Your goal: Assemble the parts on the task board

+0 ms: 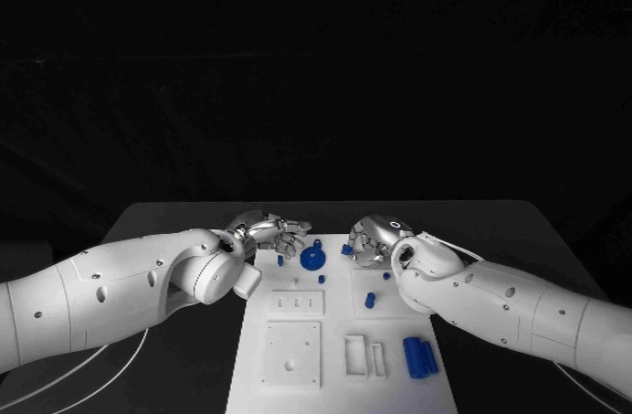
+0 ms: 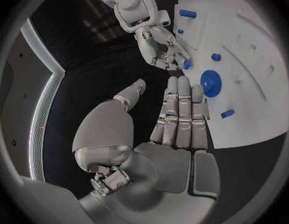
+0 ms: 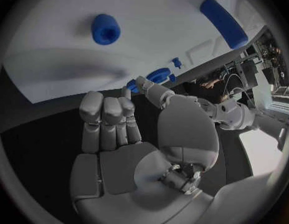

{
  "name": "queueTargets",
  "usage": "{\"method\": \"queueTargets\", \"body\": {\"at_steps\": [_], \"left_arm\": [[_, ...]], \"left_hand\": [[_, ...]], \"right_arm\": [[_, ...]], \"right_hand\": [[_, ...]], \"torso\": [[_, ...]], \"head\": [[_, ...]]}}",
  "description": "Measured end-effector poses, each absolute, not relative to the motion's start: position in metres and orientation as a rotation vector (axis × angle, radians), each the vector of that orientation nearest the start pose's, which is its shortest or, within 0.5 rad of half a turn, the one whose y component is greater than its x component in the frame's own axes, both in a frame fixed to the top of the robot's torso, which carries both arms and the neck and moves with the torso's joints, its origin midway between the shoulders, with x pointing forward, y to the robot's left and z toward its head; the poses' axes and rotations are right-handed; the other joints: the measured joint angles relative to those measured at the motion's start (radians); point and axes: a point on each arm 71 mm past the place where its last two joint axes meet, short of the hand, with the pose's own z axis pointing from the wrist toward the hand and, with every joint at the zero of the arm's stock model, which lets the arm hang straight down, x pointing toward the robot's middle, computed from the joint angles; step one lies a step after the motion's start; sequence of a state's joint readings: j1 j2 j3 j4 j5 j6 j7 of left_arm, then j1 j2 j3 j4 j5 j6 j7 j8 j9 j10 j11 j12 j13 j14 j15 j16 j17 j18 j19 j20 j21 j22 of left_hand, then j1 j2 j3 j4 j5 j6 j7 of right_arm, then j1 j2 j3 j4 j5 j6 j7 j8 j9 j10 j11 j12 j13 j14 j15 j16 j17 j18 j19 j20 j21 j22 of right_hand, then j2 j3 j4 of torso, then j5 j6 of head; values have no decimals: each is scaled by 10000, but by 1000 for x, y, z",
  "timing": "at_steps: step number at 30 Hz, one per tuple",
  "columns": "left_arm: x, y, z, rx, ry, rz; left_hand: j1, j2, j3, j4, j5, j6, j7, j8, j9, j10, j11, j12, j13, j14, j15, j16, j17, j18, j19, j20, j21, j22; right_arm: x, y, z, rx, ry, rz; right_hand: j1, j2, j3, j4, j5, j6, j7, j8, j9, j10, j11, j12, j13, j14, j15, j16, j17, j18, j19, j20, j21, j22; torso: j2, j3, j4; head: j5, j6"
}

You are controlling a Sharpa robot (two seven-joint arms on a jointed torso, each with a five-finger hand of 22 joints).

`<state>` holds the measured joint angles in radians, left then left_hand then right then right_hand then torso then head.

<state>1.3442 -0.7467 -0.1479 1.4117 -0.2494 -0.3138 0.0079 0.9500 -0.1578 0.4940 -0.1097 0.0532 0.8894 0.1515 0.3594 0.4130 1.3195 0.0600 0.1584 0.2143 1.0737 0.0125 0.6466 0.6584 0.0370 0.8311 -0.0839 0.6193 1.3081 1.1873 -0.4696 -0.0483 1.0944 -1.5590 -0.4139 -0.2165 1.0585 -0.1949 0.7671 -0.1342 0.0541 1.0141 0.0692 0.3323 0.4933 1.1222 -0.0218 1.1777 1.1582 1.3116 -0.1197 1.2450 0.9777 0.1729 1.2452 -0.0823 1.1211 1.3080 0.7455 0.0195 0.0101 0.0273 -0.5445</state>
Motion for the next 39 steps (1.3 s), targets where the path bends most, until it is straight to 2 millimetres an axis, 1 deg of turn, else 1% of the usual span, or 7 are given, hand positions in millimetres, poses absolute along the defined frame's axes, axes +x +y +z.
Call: {"method": "queueTargets", "body": {"at_steps": [4,8,11,13,23,27,39], "left_arm": [[520,197,-172,-9414,17712,-11723],[520,199,-172,-9414,17649,-11757],[520,200,-172,-9408,17614,-11785],[520,200,-172,-9403,17590,-11819],[519,202,-171,-9434,17493,-12022],[519,201,-170,-9434,17483,-12131],[516,199,-170,-9403,17559,-12398]], "left_hand": [[0,0,0,0,0,0,0,0,0,0,0,0,-1,0,0,0,-1,0,0,0,0,-1],[0,0,-28,-28,0,0,0,0,0,0,0,0,10,0,0,0,0,-1,0,0,0,-1],[0,0,-28,-28,0,0,0,0,0,0,0,0,10,0,0,0,0,-1,0,0,0,-1],[0,0,-28,-28,0,0,0,0,0,0,0,0,10,0,0,0,-6,-2,0,0,0,-2],[0,0,-28,-28,0,0,0,0,0,-36,36,0,13,0,0,0,-9,-3,0,0,0,-2],[0,0,-28,-28,0,0,0,0,0,-36,36,-38,17,0,0,0,-8,-3,0,0,0,-3],[0,0,-28,-28,0,-36,36,-40,1,-67,5,-38,16,0,0,0,-19,-6,0,0,0,-4]], "right_arm": [[549,-141,-203,-828,15715,4998],[547,-153,-200,108,16000,5487],[545,-160,-197,750,16173,5876],[543,-164,-194,1170,16318,6201],[531,-179,-185,3394,17380,8225],[528,-183,-187,4307,17875,9023],[520,-186,-193,6672,19078,11116]], "right_hand": [[-44,44,0,0,0,0,0,0,-2,1,1,0,2,15,-15,1,7,16,34,-1,38,0],[-138,5,-57,57,2,1,1,0,-2,1,2,0,-10,11,-52,0,6,21,36,-1,37,0],[-246,7,-101,97,121,1,2,0,-2,1,2,0,-25,-5,-69,0,18,27,36,-1,38,0],[-309,71,-195,58,212,1,1,0,-3,2,2,0,-26,-6,-69,1,23,32,56,-20,37,0],[-665,427,-846,-428,957,0,3,-38,46,-55,-14,-1,-17,-40,-103,1,75,32,-18,-130,38,0],[-796,557,-1087,-614,1237,-21,24,-45,62,-107,5,0,-18,-43,-104,0,94,32,-22,-132,37,0],[-946,769,-1421,-894,1593,-68,71,-86,72,-150,37,-1,15,-81,-72,1,116,33,-58,-160,37,0]], "torso": [[0,5,-3],[1,5,-7],[1,5,-8],[1,6,-9],[-7,7,-23],[-18,23,-35],[-14,26,-28]], "head": [[-6,15],[-16,39],[-16,45],[-17,51],[-87,124],[-107,139],[-132,150]]}}
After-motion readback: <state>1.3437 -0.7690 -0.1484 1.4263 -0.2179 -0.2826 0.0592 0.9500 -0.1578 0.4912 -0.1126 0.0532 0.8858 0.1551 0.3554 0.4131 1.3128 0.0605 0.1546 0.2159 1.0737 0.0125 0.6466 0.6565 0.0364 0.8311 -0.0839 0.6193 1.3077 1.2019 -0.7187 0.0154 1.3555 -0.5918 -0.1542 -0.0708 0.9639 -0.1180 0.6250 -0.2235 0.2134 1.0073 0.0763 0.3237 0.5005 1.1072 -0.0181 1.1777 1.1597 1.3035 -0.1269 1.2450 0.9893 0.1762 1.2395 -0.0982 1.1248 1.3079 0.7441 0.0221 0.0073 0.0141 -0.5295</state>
